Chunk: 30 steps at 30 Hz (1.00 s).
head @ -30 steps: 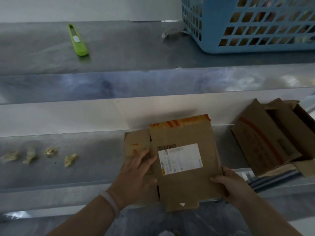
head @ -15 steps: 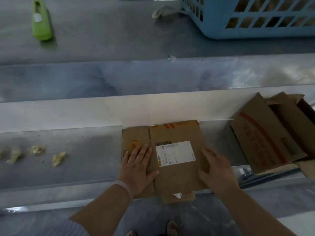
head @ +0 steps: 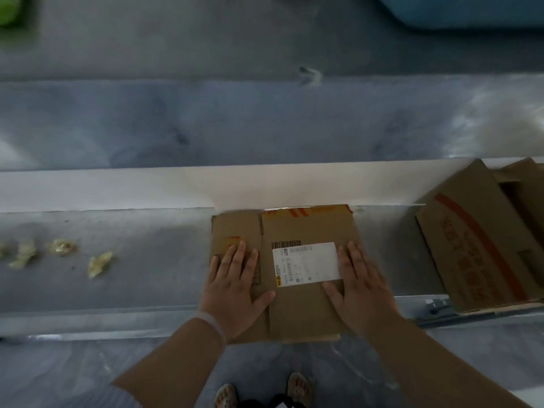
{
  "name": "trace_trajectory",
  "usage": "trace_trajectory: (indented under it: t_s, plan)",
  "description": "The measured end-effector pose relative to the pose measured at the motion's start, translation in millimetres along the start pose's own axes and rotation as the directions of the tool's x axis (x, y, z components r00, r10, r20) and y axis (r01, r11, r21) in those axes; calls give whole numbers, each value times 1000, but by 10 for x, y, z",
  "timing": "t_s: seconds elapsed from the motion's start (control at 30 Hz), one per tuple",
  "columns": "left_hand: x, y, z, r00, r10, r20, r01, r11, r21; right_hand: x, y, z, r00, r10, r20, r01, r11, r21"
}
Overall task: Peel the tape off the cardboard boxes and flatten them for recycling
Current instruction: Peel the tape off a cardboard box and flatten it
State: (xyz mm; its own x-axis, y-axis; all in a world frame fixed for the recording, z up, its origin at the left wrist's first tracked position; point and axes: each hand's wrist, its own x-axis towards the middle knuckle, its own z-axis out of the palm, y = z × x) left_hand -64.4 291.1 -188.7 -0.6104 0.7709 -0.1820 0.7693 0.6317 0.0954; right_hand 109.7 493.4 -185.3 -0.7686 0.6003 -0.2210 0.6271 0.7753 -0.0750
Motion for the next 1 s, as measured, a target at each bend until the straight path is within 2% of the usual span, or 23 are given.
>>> trace_trajectory:
  t_s: [0.2, 0.27, 0.37, 0.43, 0.53, 0.63, 0.73, 0.87, 1.0]
  plan:
    - [47, -175, -151, 1000, -1, -18, -3, 966, -257, 40, 102, -160, 999, 0, -33, 5, 988, 155]
    - [-31, -179, -216, 991, -115, -72, 90, 954, -286, 68, 138, -226, 996, 75, -47, -62, 968, 243]
    - [-214, -152, -266, 932, -335, -137, 274, 901, -337, 70, 218, -314, 969, 246, 15, -233, 897, 375]
    - [-316, -156, -270, 888, -449, -97, 363, 816, -450, 68, 261, -354, 959, 266, 100, -281, 843, 459]
    - [-384, -175, -295, 824, -565, 47, 481, 651, -588, 96, 294, -389, 946, 247, 210, -322, 783, 533]
    - [-410, -215, -318, 794, -585, 165, 554, 584, -594, 98, 308, -428, 941, 235, 243, -336, 734, 590]
    - [-480, -299, -322, 782, -564, 266, 593, 543, -594, 31, 301, -453, 955, 218, 203, -297, 726, 620]
    - [-669, -472, -362, 791, -564, 239, 571, 538, -620, -90, 139, -510, 964, 220, 150, -265, 749, 607]
    - [-952, -810, -496, 786, -591, 182, 538, 508, -673, -188, -244, -614, 976, 143, 163, -214, 765, 607]
